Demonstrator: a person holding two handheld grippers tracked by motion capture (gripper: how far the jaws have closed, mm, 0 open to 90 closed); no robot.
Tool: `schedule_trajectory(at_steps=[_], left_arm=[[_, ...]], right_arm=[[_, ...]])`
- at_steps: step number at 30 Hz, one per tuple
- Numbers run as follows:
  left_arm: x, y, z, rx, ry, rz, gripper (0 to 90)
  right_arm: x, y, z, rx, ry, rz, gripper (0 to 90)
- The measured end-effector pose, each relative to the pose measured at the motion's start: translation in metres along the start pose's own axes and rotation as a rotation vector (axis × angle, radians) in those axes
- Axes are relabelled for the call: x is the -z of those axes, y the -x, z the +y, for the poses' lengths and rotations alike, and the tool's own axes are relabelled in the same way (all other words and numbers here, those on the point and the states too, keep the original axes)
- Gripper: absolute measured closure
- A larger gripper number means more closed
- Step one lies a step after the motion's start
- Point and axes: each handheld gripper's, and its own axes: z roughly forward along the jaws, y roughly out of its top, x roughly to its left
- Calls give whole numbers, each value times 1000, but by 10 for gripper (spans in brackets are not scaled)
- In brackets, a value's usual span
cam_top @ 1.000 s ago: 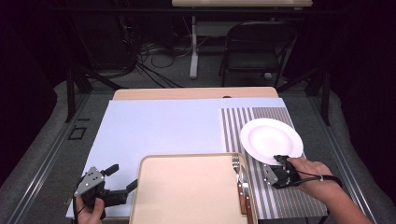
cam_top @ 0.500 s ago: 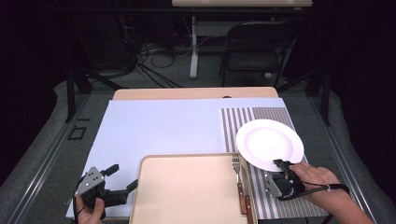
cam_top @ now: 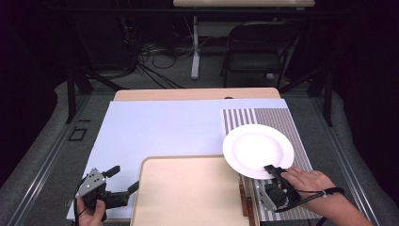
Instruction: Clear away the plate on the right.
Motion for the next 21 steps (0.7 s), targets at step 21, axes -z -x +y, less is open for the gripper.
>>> schedule_trajectory(at_steps=[21], left_arm=[[1, -1, 0, -5, 4, 0, 59]], right_arm=[[9, 10, 71, 164, 209, 4, 799]])
